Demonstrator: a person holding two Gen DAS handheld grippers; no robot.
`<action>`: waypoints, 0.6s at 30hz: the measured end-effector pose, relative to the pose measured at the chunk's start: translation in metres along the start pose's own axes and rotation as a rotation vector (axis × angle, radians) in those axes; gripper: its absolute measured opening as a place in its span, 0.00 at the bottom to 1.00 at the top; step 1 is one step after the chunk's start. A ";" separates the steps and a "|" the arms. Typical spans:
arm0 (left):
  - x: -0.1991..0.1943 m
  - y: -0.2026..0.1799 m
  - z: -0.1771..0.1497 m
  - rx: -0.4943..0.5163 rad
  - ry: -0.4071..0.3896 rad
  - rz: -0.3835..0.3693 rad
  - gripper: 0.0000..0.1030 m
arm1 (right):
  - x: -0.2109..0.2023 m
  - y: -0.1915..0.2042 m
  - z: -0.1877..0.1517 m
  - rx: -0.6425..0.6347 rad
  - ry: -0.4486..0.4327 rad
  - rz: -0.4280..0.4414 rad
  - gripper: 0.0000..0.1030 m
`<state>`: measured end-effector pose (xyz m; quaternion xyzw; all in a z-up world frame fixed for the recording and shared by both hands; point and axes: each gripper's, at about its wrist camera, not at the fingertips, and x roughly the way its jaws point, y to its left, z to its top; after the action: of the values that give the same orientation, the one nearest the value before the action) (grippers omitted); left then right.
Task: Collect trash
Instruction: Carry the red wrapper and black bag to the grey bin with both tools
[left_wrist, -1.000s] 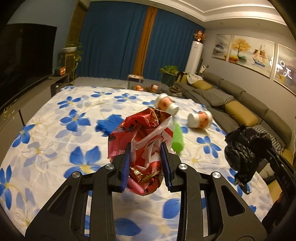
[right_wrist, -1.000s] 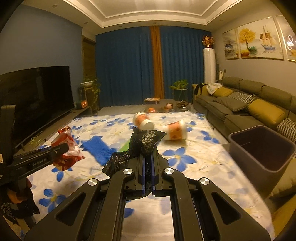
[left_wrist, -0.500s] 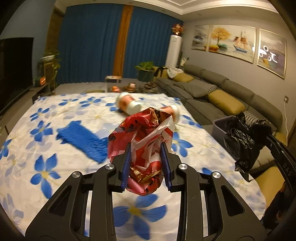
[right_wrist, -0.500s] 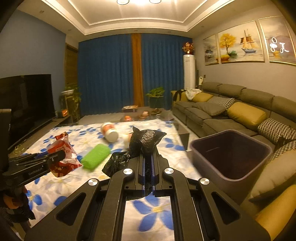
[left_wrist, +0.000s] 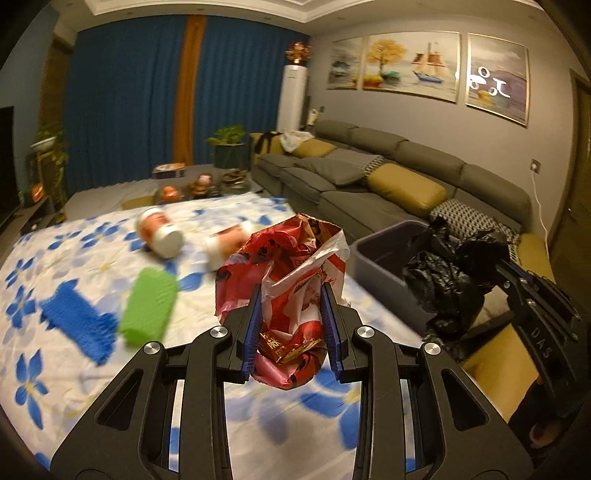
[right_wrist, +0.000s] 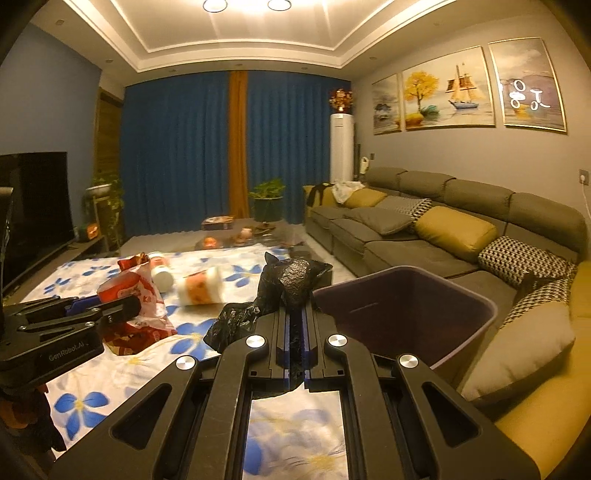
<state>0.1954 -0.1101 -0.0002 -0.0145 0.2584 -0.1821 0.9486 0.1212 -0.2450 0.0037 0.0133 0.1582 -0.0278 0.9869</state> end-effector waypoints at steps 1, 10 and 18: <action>0.004 -0.006 0.002 0.005 0.001 -0.012 0.29 | 0.001 -0.004 0.000 0.002 -0.001 -0.008 0.06; 0.039 -0.056 0.027 0.060 -0.002 -0.101 0.29 | 0.011 -0.051 0.003 0.042 -0.014 -0.109 0.06; 0.076 -0.092 0.042 0.085 0.009 -0.169 0.29 | 0.025 -0.087 0.002 0.077 -0.009 -0.184 0.06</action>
<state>0.2461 -0.2257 0.0103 0.0046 0.2525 -0.2722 0.9285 0.1403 -0.3335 -0.0035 0.0367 0.1532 -0.1245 0.9796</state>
